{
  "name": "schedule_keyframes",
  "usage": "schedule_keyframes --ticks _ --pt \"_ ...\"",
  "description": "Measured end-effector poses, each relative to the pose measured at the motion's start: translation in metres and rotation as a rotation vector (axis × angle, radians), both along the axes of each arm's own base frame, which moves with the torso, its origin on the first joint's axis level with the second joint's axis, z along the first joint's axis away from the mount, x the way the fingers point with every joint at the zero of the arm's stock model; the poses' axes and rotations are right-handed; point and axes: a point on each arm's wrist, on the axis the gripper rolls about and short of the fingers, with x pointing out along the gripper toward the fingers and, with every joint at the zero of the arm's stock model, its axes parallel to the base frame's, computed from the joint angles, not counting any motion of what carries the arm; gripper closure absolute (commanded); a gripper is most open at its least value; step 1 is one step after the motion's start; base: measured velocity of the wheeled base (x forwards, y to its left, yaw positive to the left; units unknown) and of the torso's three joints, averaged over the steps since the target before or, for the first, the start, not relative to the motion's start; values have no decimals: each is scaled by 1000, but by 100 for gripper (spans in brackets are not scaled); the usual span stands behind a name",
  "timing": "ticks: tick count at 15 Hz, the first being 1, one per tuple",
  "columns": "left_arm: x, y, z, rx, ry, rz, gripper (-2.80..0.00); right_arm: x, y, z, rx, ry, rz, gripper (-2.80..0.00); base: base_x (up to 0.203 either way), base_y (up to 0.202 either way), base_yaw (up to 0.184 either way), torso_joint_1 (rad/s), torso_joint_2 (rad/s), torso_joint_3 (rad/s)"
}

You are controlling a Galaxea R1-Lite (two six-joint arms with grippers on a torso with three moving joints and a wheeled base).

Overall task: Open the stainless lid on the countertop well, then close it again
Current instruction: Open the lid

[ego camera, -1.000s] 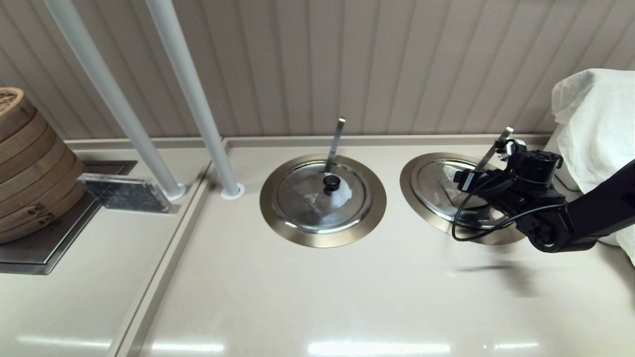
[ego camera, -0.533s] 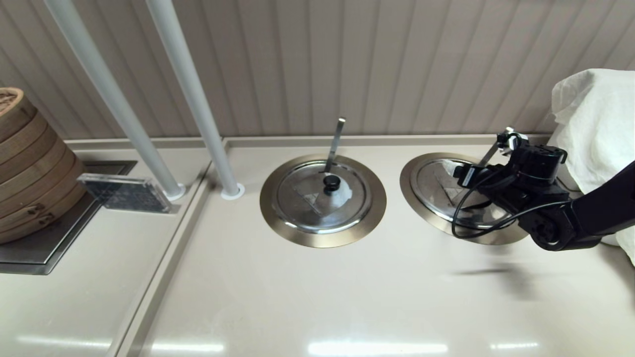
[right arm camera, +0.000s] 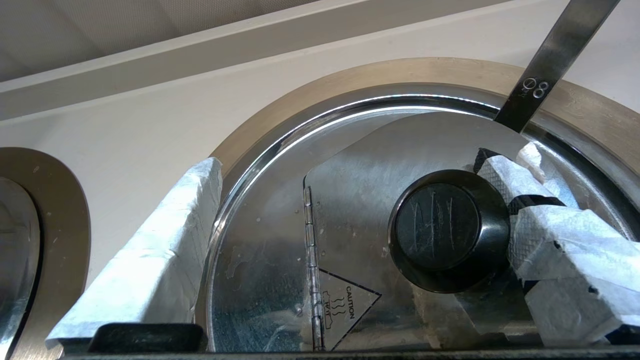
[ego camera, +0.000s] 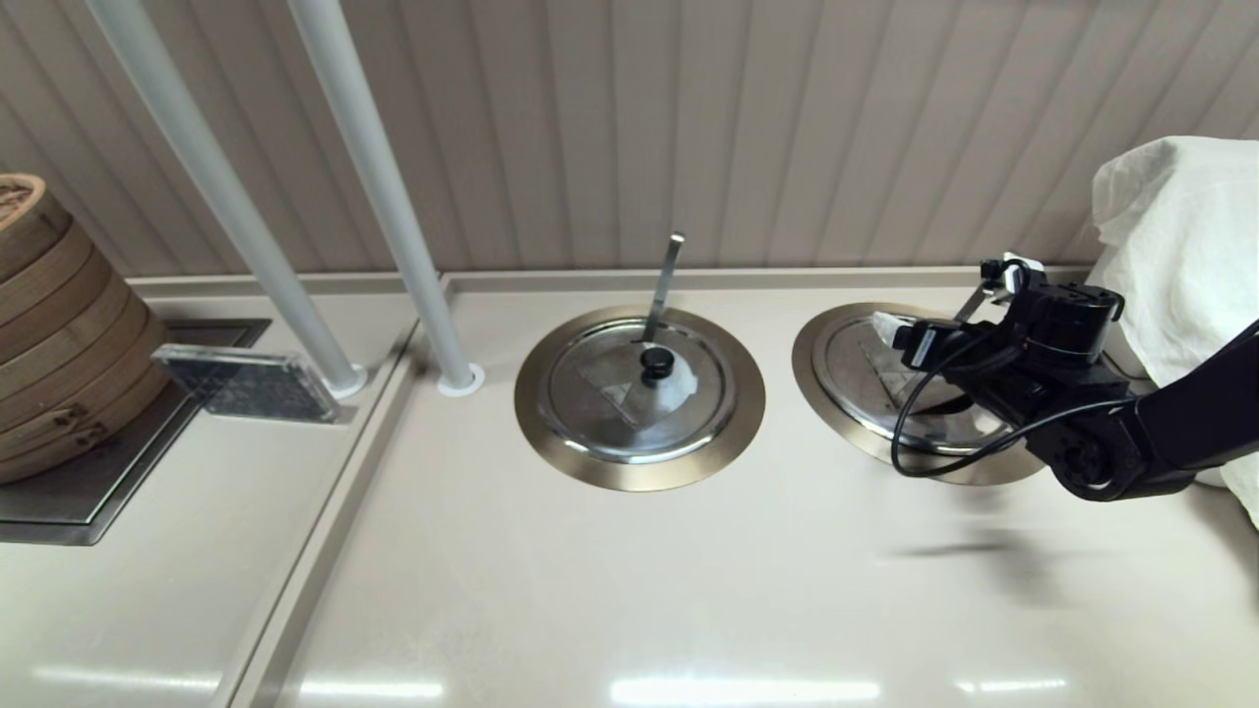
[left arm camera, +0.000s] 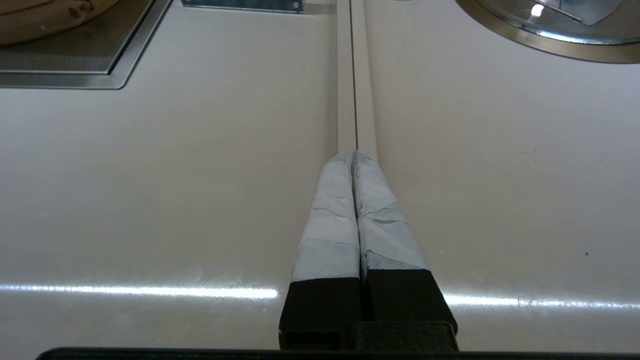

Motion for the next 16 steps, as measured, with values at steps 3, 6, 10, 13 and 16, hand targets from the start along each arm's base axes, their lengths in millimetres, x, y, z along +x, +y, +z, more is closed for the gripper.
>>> schedule_keyframes --ticks 3,6,10,13,16 --pt "0 0 0 0 0 0 0 -2 3 2 -1 -3 7 -280 0 0 0 0 0 0" --pt "0 0 0 0 0 0 0 -4 5 4 -1 -6 12 -280 0 0 0 0 0 0" --pt "0 0 0 0 0 0 0 -7 7 10 1 -18 21 -280 0 0 0 0 0 0" --pt "0 0 0 0 0 0 0 -11 11 15 2 -27 30 -280 0 0 0 0 0 0" --pt "0 0 0 0 0 0 0 -13 15 16 1 -30 39 -280 0 0 0 0 0 0"
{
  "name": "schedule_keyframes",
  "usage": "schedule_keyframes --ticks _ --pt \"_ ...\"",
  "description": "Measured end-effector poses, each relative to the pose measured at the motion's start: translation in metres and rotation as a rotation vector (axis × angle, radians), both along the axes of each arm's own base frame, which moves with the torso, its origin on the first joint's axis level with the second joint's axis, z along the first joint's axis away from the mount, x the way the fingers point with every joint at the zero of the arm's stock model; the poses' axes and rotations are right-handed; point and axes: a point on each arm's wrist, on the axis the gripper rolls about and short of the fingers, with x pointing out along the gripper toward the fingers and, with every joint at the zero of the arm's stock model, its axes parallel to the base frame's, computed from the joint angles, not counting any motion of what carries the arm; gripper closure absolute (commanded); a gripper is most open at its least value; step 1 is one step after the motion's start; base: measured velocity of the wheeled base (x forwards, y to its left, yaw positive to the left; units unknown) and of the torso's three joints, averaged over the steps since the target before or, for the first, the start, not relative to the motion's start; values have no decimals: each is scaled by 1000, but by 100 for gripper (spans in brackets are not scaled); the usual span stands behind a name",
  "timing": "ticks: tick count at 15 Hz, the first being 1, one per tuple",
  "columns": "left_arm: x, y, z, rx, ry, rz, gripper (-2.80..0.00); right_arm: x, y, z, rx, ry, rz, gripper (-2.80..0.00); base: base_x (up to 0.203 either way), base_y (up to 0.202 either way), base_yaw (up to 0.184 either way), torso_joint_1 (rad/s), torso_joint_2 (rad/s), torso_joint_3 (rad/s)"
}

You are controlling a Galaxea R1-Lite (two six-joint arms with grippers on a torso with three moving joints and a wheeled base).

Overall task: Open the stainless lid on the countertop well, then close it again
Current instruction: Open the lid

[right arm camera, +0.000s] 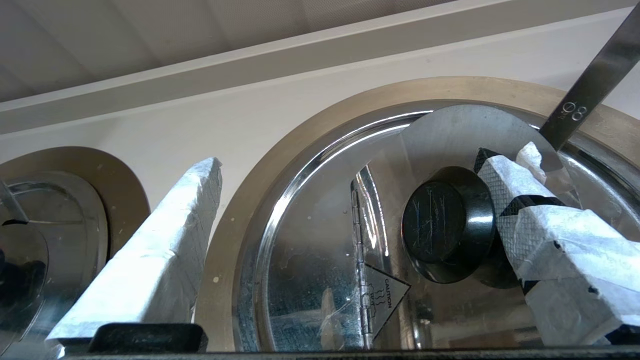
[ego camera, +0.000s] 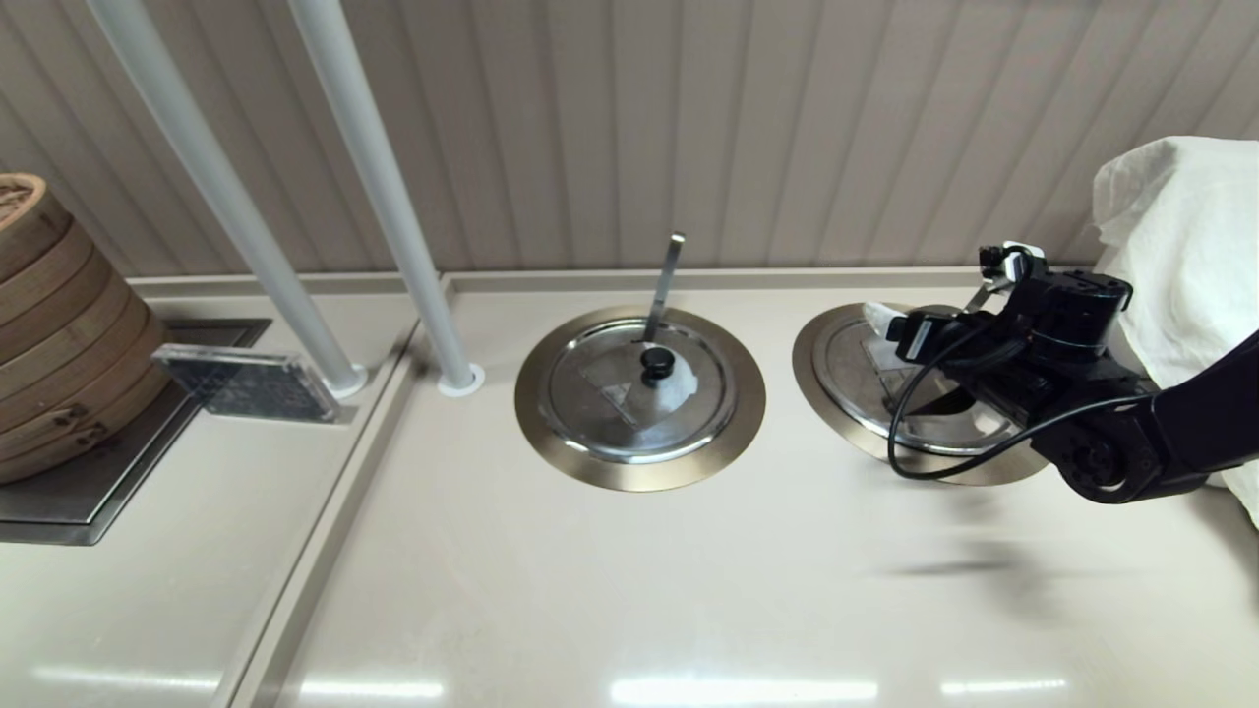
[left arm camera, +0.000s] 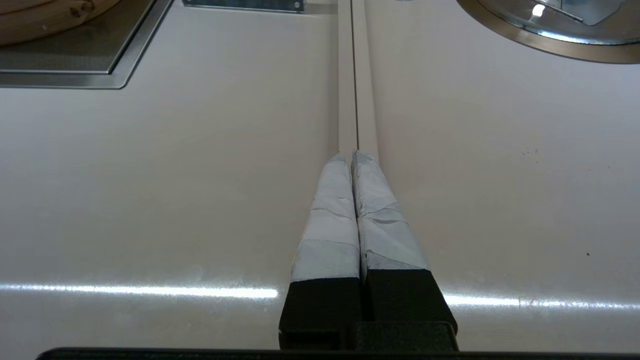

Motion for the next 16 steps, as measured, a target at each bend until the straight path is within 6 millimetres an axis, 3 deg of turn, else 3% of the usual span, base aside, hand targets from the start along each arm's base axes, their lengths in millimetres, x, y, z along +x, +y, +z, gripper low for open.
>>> schedule_keyframes --ticks 16 --pt "0 0 0 0 0 0 0 -14 36 5 -46 -8 12 -280 0 0 0 0 0 0"
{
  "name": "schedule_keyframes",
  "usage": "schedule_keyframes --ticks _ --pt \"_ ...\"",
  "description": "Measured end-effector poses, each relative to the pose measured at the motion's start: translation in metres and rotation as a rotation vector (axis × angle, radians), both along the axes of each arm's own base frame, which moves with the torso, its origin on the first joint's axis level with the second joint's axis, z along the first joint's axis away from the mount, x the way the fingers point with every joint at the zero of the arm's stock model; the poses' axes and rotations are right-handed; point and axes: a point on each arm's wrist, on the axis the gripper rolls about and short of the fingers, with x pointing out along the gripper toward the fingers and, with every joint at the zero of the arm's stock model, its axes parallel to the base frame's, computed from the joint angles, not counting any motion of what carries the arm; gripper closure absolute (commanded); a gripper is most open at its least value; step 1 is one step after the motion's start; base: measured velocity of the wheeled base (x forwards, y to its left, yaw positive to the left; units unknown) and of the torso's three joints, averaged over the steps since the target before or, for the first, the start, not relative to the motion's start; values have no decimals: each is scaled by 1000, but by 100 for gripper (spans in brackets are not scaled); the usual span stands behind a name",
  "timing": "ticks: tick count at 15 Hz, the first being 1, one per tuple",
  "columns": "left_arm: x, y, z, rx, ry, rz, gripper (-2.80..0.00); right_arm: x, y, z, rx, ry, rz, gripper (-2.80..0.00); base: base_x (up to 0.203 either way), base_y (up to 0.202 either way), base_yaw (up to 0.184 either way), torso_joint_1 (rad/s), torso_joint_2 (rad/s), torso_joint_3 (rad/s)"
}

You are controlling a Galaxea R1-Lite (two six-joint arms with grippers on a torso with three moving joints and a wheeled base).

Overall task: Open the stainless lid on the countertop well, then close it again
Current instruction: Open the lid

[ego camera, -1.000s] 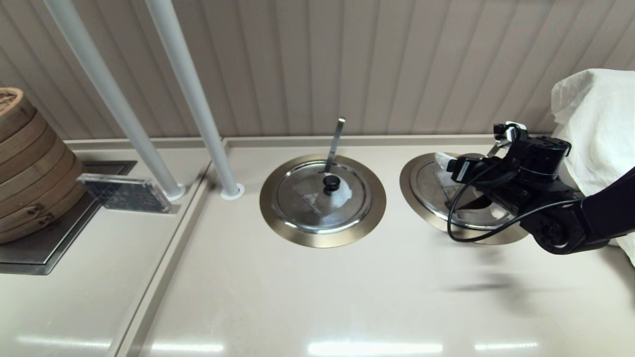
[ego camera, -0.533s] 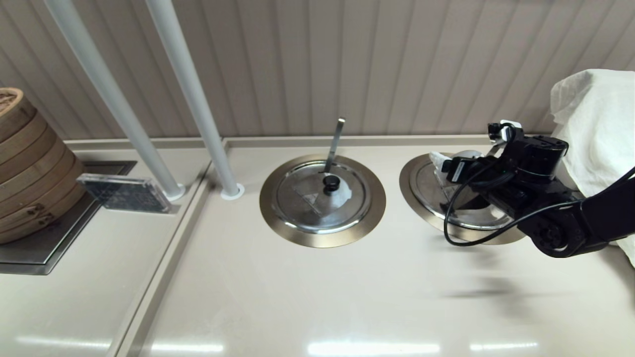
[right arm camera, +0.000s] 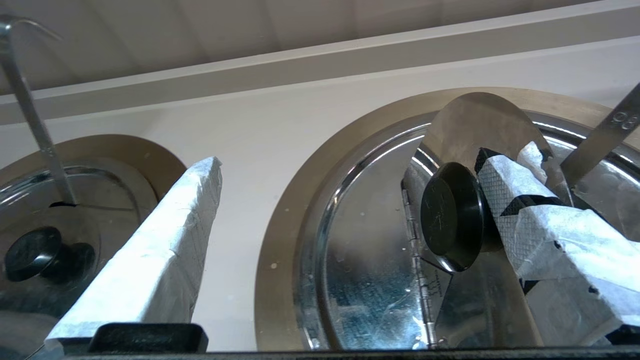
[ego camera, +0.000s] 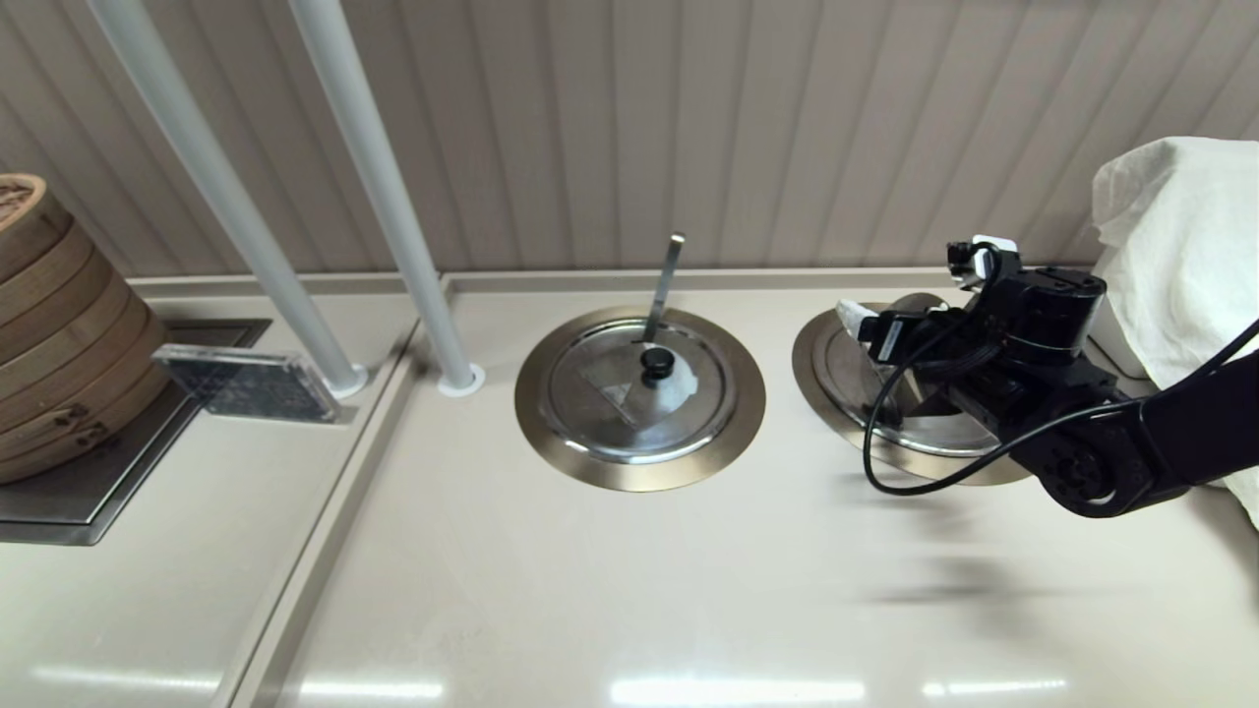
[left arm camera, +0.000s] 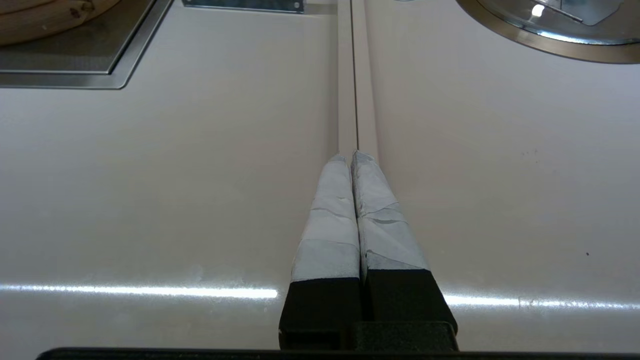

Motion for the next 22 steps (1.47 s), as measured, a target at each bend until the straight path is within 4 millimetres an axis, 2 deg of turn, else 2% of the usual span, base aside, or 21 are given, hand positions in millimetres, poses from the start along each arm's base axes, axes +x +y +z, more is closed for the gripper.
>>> schedule_keyframes --ticks 12,22 --pt "0 0 0 0 0 0 0 -16 30 -3 -6 20 63 -280 0 0 0 0 0 0" --pt "0 0 0 0 0 -1 0 -32 46 10 4 -4 112 -280 0 0 0 0 0 0"
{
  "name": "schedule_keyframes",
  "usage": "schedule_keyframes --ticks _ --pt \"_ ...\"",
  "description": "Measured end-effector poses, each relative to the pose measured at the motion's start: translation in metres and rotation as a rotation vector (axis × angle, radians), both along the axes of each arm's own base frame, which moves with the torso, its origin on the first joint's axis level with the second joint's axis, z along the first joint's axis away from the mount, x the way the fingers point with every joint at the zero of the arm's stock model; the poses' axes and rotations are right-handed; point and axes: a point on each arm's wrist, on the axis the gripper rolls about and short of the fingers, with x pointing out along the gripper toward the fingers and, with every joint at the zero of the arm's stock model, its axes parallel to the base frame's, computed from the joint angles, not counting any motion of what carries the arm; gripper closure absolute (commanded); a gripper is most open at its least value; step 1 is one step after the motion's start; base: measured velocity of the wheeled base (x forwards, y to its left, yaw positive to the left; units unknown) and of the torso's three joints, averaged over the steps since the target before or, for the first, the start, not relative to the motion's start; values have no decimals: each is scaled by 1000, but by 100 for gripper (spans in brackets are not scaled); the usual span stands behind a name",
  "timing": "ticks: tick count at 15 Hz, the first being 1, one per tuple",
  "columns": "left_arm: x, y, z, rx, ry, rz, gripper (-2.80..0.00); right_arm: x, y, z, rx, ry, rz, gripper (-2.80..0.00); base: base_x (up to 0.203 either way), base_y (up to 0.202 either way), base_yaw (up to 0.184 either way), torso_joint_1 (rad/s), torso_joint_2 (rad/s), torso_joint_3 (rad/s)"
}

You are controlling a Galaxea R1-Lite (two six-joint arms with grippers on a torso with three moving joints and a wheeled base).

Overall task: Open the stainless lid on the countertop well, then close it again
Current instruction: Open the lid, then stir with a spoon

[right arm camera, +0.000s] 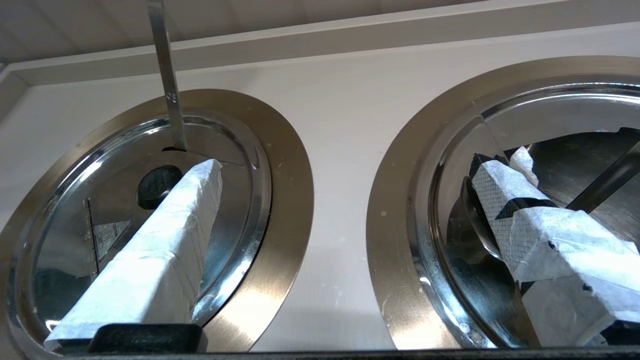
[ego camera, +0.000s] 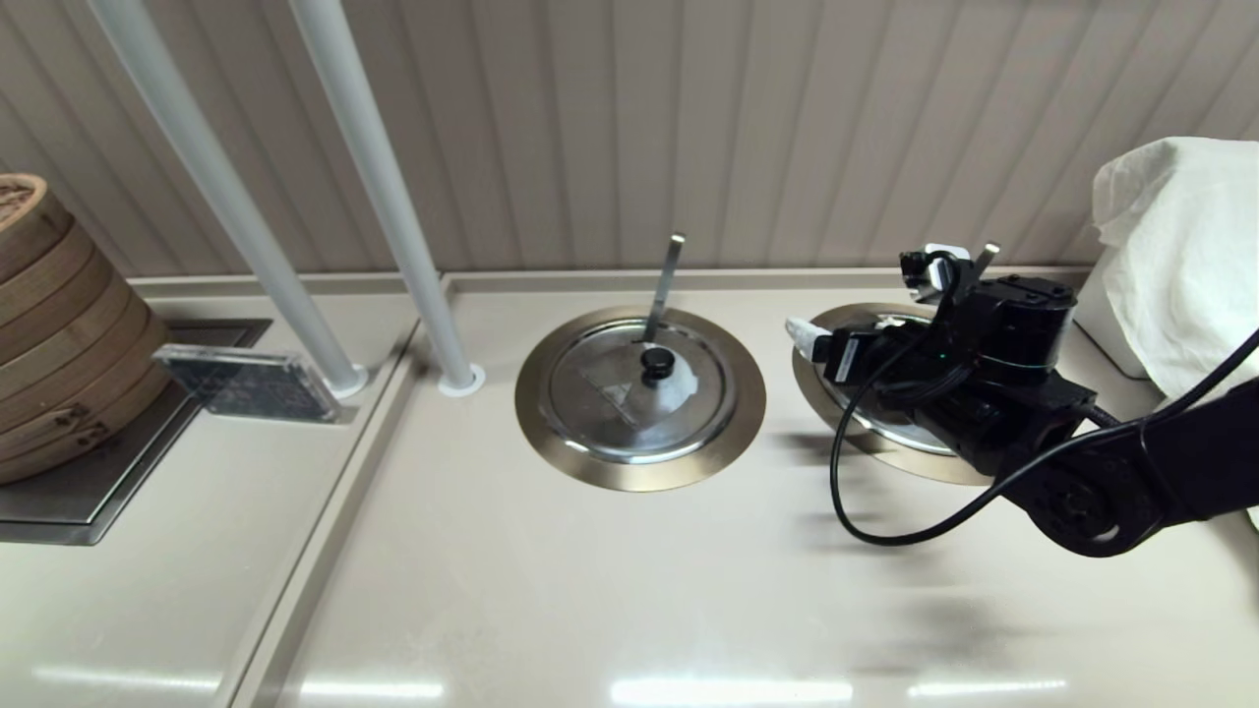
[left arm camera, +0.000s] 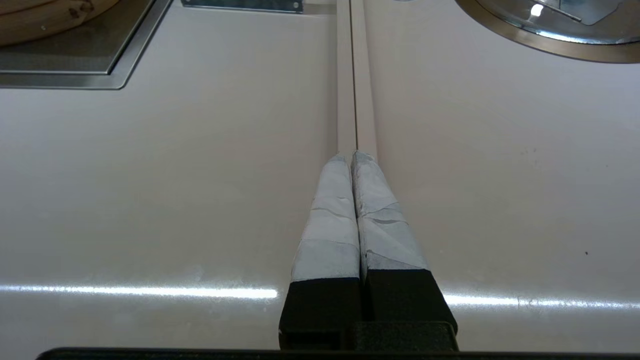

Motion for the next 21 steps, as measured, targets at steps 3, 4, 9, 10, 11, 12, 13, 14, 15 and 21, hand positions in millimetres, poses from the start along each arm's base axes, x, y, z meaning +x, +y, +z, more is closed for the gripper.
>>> schedule_keyframes --ticks 3,4,9,10,11,12,13,14,15,21 --pt "0 0 0 0 0 1 0 -6 7 4 3 -8 22 -280 0 0 0 0 0 0" --pt "0 0 0 0 0 1 0 -9 9 6 6 -12 27 -280 0 0 0 0 0 0" --pt "0 0 0 0 0 1 0 -6 -3 18 12 -44 -21 -280 0 0 0 0 0 0" --pt "0 0 0 0 0 1 0 3 -17 21 9 -42 -67 -280 0 0 0 0 0 0" --pt "0 0 0 0 0 1 0 15 -33 20 0 -16 -126 -280 0 0 0 0 0 0" --pt "0 0 0 0 0 1 0 28 -49 16 -11 18 -186 -280 0 0 0 0 0 0" --pt "0 0 0 0 0 1 0 41 -66 10 -19 55 -246 -280 0 0 0 0 0 0" --pt "0 0 0 0 0 0 0 53 -82 4 -25 81 -297 -280 0 0 0 0 0 0" --pt "0 0 0 0 0 0 0 61 -94 -1 -30 97 -333 -280 0 0 0 0 0 0" --pt "0 0 0 0 0 1 0 101 -132 -24 5 109 -471 -280 0 0 0 0 0 0"
